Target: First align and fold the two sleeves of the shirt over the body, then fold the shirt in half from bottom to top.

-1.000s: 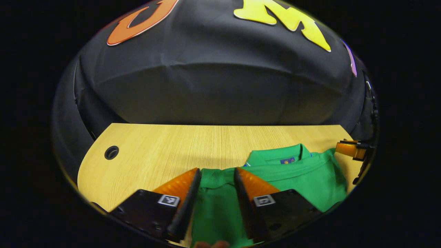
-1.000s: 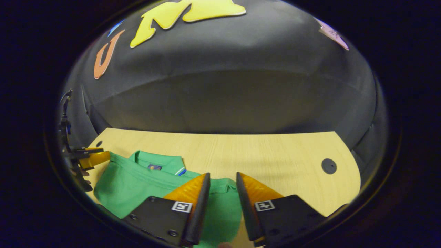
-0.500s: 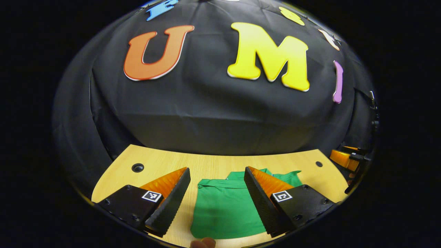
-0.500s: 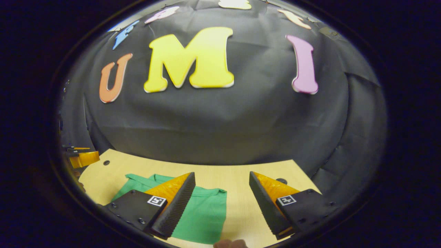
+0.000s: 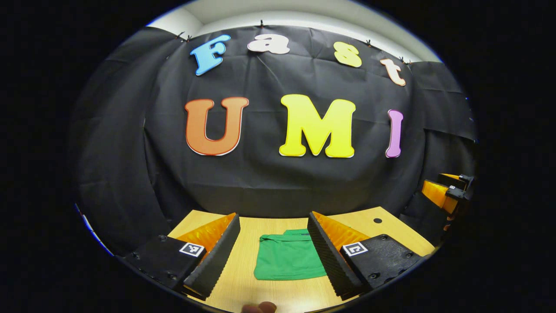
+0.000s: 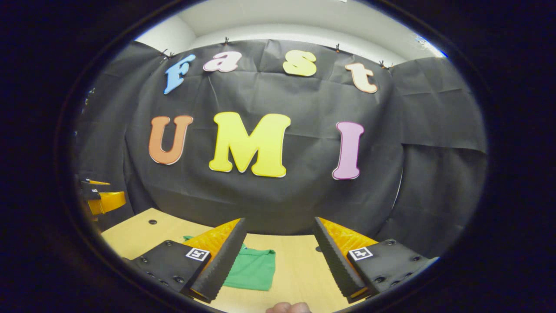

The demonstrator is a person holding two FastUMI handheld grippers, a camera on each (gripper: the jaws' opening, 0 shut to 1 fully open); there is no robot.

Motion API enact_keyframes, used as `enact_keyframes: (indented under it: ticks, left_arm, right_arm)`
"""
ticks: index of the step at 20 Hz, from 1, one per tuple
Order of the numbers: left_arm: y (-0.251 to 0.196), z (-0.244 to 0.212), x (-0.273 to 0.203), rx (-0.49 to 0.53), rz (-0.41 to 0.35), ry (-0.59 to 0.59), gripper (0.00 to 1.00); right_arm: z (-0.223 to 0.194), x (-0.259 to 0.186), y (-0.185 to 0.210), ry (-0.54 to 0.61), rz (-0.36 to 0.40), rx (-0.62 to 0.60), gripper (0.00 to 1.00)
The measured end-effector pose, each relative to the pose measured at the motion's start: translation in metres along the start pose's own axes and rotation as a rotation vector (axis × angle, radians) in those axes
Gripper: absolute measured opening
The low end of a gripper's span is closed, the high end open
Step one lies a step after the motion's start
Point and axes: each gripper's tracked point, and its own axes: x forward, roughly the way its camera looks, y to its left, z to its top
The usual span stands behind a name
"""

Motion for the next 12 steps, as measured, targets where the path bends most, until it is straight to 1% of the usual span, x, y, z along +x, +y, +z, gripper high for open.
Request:
enact_keyframes:
  ticks: [2, 4, 6, 8, 10, 12]
  left_arm:
    - [0.001, 0.006, -0.032, -0.005, 0.03, -0.041, 1.0]
    - [0.002, 0.004, -0.057, 0.02, 0.043, -0.067, 0.99]
    - [-0.002, -0.003, -0.079, 0.017, 0.036, -0.062, 0.99]
    - [-0.014, -0.005, -0.096, -0.012, 0.015, -0.06, 0.99]
    - [-0.019, -0.008, -0.106, -0.009, 0.01, -0.059, 0.99]
    - [-0.023, -0.006, -0.115, -0.011, 0.005, -0.06, 0.99]
  right_arm:
    - [0.0, -0.034, 0.009, -0.012, 0.012, -0.003, 1.0]
    - [-0.007, -0.061, 0.017, -0.011, 0.023, -0.008, 0.98]
    - [-0.016, -0.086, 0.029, 0.004, 0.04, -0.007, 0.98]
    - [-0.022, -0.102, 0.031, 0.009, 0.04, -0.015, 0.98]
    - [-0.025, -0.115, 0.033, 0.006, 0.039, -0.015, 0.98]
    - [-0.027, -0.123, 0.029, 0.005, 0.023, -0.045, 0.98]
